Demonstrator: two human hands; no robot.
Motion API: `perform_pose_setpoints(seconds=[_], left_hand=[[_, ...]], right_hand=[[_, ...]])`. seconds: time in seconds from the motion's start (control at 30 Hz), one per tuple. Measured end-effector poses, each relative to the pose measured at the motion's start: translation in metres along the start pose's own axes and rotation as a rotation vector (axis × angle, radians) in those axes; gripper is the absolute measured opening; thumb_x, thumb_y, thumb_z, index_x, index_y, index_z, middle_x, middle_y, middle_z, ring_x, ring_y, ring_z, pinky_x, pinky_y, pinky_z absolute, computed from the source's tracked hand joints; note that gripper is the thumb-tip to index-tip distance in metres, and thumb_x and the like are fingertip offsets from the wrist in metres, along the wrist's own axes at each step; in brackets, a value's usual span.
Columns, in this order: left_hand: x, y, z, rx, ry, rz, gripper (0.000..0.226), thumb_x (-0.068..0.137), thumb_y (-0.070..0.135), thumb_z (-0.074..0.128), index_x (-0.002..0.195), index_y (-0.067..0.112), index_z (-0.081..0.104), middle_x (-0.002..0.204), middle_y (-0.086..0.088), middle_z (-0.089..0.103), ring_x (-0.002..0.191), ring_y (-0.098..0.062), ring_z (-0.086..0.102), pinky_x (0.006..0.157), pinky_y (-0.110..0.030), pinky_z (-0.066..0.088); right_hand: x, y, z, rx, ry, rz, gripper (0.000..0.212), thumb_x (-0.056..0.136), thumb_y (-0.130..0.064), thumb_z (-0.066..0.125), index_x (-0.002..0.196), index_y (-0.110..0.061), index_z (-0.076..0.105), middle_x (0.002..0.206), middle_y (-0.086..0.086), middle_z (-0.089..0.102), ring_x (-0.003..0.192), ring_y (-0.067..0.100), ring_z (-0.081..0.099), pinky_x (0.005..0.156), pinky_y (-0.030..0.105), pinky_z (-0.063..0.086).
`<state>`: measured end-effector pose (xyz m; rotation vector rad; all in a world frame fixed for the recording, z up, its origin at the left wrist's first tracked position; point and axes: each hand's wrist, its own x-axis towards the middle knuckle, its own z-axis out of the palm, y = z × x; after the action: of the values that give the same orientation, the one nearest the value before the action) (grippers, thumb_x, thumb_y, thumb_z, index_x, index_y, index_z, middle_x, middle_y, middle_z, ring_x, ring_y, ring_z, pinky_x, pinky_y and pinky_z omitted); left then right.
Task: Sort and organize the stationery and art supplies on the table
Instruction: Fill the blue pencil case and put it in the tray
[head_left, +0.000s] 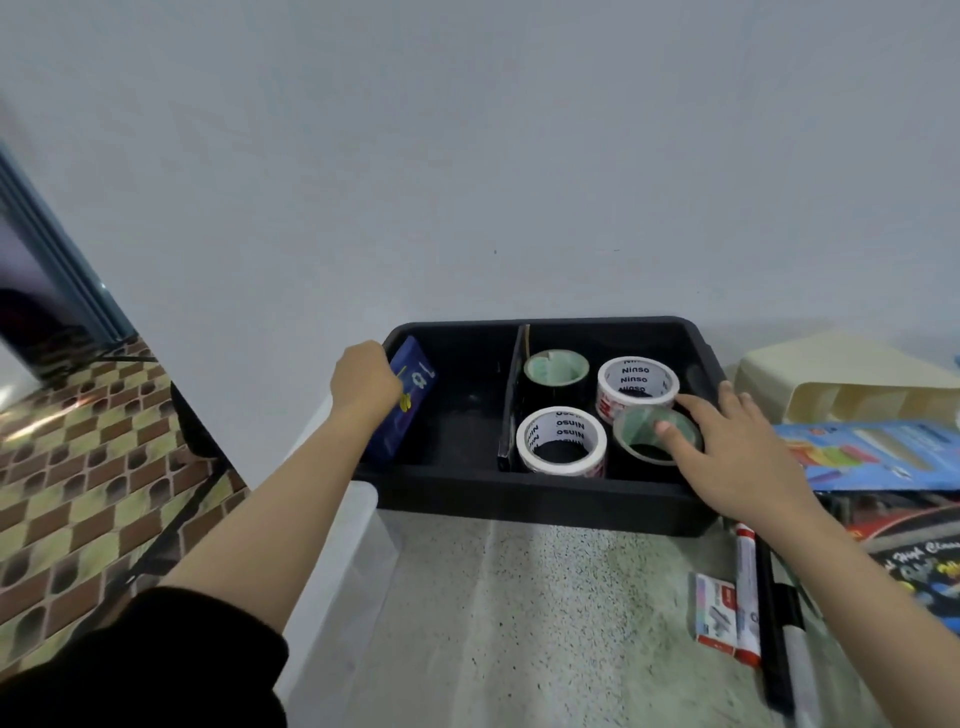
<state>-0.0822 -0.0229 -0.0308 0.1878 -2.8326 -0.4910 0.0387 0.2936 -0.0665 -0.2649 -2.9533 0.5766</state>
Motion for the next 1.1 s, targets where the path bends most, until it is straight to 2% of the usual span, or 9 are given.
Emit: perform_pose_setpoints(seconds=[0.23,0.37,0.43,0.53,0.63,0.77,0.9,1.1], left_hand=[[-0.007,-0.006,0.018,0.094,-0.060,0.091,0.018,0.082,0.003,0.061,0.082,0.004,0.043,0.076,-0.009,0.045,0.071,-0.024,0.045,0.054,-0.029,0.032],[-0.011,-0.005,0.021,0.351,-0.059,0.167,0.024,0.085,0.013,0.060,0.104,0.004,0.048,0.099,-0.014,0.058,0.079,-0.024,0.048,0.062,-0.029,0.037],[-0.010,-0.004,0.022,0.540,-0.013,0.237,0.032,0.086,0.019,0.059,0.114,0.009,0.048,0.112,-0.013,0.054,0.096,-0.025,0.049,0.070,-0.029,0.037],[-0.004,-0.004,0.021,0.707,0.032,0.302,0.030,0.085,0.029,0.057,0.112,0.017,0.056,0.114,-0.009,0.052,0.107,-0.025,0.045,0.084,-0.031,0.034],[0.003,-0.013,0.018,0.656,-0.025,0.247,0.025,0.085,0.030,0.054,0.107,0.025,0.064,0.116,-0.007,0.052,0.111,-0.025,0.042,0.089,-0.034,0.032],[0.009,-0.030,0.012,0.515,-0.111,0.193,0.031,0.090,0.035,0.053,0.120,0.038,0.059,0.140,-0.011,0.037,0.131,-0.030,0.028,0.104,-0.040,0.025],[0.008,-0.036,0.009,0.452,-0.200,0.159,0.040,0.089,0.041,0.054,0.129,0.040,0.052,0.149,-0.014,0.025,0.138,-0.032,0.020,0.110,-0.044,0.020],[0.005,-0.025,0.009,0.471,-0.235,0.136,0.045,0.089,0.033,0.054,0.134,0.040,0.047,0.154,-0.018,0.012,0.141,-0.034,0.010,0.114,-0.048,0.010]], right_hand=[[0.001,-0.002,0.000,-0.052,-0.015,0.010,0.059,0.096,-0.053,0.032,0.148,-0.025,0.026,0.158,0.013,0.008,0.146,0.029,0.004,0.115,0.040,0.015],[0.002,-0.005,-0.003,-0.097,-0.040,0.025,0.059,0.096,-0.051,0.034,0.147,-0.021,0.027,0.158,0.016,0.009,0.145,0.032,0.006,0.116,0.040,0.014],[0.004,-0.006,-0.004,-0.136,-0.046,0.028,0.060,0.096,-0.050,0.036,0.146,-0.019,0.028,0.156,0.018,0.013,0.144,0.035,0.010,0.115,0.041,0.014],[0.008,-0.009,-0.006,-0.185,-0.027,0.016,0.060,0.093,-0.050,0.041,0.143,-0.018,0.033,0.151,0.020,0.026,0.139,0.036,0.023,0.114,0.043,0.023],[0.013,-0.013,-0.009,-0.184,-0.002,0.007,0.059,0.093,-0.047,0.044,0.142,-0.014,0.036,0.147,0.018,0.033,0.136,0.035,0.028,0.111,0.042,0.027],[0.016,-0.014,-0.006,-0.151,0.023,0.016,0.059,0.093,-0.043,0.046,0.143,-0.013,0.035,0.151,0.018,0.027,0.139,0.035,0.023,0.112,0.042,0.023],[0.018,-0.011,-0.003,-0.126,0.040,0.015,0.059,0.094,-0.042,0.046,0.143,-0.012,0.034,0.152,0.018,0.026,0.141,0.035,0.020,0.114,0.042,0.019],[0.018,-0.009,0.000,-0.110,0.070,0.008,0.057,0.093,-0.040,0.047,0.140,-0.010,0.038,0.150,0.017,0.030,0.138,0.035,0.024,0.111,0.042,0.024]])
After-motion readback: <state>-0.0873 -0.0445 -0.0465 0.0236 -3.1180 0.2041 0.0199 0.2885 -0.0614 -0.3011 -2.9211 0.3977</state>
